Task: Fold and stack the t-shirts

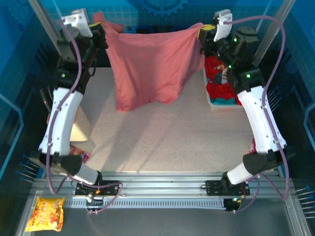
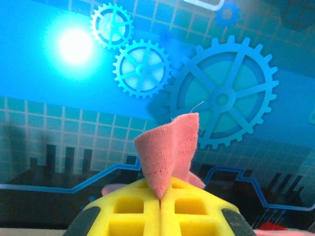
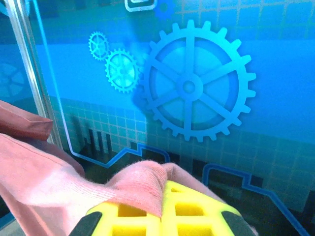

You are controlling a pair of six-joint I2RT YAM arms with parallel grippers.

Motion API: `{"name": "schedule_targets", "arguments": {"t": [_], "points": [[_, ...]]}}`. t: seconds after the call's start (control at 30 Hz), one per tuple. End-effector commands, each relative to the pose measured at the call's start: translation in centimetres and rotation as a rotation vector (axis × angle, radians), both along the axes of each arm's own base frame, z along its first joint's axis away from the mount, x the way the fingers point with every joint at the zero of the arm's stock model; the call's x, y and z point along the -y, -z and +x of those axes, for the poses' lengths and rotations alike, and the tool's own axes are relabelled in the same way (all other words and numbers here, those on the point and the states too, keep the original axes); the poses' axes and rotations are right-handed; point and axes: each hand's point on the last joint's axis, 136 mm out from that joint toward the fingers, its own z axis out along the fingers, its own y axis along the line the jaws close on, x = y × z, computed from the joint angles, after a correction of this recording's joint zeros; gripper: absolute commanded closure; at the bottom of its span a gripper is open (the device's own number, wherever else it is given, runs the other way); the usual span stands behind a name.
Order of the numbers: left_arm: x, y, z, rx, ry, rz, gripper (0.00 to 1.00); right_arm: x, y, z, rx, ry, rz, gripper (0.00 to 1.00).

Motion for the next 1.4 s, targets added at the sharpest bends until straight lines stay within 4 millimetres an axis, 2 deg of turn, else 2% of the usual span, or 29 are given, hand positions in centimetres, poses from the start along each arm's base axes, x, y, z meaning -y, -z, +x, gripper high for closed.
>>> {"name": "schedule_targets", "arguments": {"t": [0.0,0.03,0.1,0.2,0.27,0.37,0.47,0.57,0.63,0.7,0.77,0.8,0.87,0.9,0.93,0.97,1.0,1.03,1.07,1.1,1.23,1.3,1.33,1.37], "points": [[-1.1,-1.4,-3.9,0.128,-0.060,0.029,1.00,0.7,1.4,-2.1,0.020,0.006,-0.050,1.00],[-1.3,-0.1,-4.9,0.110,-0.065,0.027,1.00,0.9,3.4,-2.8,-0.026,0.012,-0.066,1.00],[-1.0,3.6,-6.4,0.049,-0.073,0.044,1.00,1.0,7.8,-4.4,-0.129,0.014,-0.103,1.00],[-0.4,10.7,-8.5,-0.051,-0.113,0.111,1.00,1.6,16.1,-7.1,-0.334,0.052,-0.116,1.00],[-0.4,15.4,-10.2,-0.160,-0.117,0.107,1.00,1.8,22.0,-9.8,-0.492,0.063,-0.148,1.00],[-0.8,21.0,-13.8,-0.286,-0.136,0.028,1.00,2.7,28.9,-13.5,-0.658,0.119,-0.225,1.00],[-1.3,26.5,-16.8,-0.409,-0.161,-0.023,1.00,3.7,34.2,-16.5,-0.867,0.162,-0.204,1.00],[-0.8,31.1,-18.2,-0.527,-0.143,-0.035,1.00,3.7,38.4,-19.2,-1.036,0.162,-0.222,1.00],[-0.5,33.9,-19.0,-0.620,-0.136,-0.043,1.00,5.0,40.8,-20.5,-1.122,0.235,-0.266,0.99],[-0.6,35.4,-19.7,-0.680,-0.149,-0.036,1.00,4.4,40.8,-20.8,-1.141,0.226,-0.289,0.94],[-0.7,36.4,-20.2,-0.732,-0.155,-0.025,1.00,4.7,41.0,-21.0,-1.195,0.267,-0.278,0.92],[-0.8,36.7,-20.5,-0.760,-0.162,-0.022,0.99,4.7,41.3,-21.2,-1.222,0.269,-0.279,0.84],[-1.0,37.1,-21.1,-0.816,-0.174,-0.010,0.90,5.4,42.0,-21.6,-1.259,0.306,-0.312,0.60],[-1.2,37.3,-21.5,-0.846,-0.187,-0.004,0.89,6.1,42.2,-21.7,-1.264,0.356,-0.325,0.56],[-1.5,37.7,-22.0,-0.877,-0.203,-0.003,0.85,6.4,42.0,-21.6,-1.258,0.372,-0.332,0.45],[-1.5,37.9,-22.4,-0.898,-0.205,-0.006,0.79,6.3,41.7,-21.5,-1.247,0.368,-0.329,0.31],[-1.3,38.0,-22.7,-0.916,-0.200,-0.017,0.69,6.5,41.4,-21.4,-1.236,0.378,-0.316,0.19],[-0.8,38.0,-22.8,-0.930,-0.172,-0.029,0.47,6.7,41.0,-21.2,-1.215,0.384,-0.297,0.10],[-0.8,38.0,-23.1,-0.945,-0.181,-0.048,0.30,6.8,40.5,-21.0,-1.194,0.381,-0.278,0.04],[-0.8,37.8,-23.3,-0.956,-0.186,-0.068,0.17,6.8,40.1,-20.7,-1.170,0.369,-0.254,0.00],[-0.3,36.8,-22.6,-0.955,-0.176,-0.061,0.05,6.4,38.7,-18.9,-1.122,0.331,-0.150,0.00],[-0.2,36.2,-21.9,-0.948,-0.177,-0.032,0.03,5.7,38.8,-18.1,-1.122,0.294,-0.132,0.00],[0.0,35.6,-21.3,-0.933,-0.167,-0.019,0.06,4.5,37.6,-17.1,-1.091,0.242,-0.113,0.00],[0.3,35.1,-20.6,-0.921,-0.153,-0.006,0.09,3.7,37.6,-16.6,-1.093,0.206,-0.106,0.00]]}}
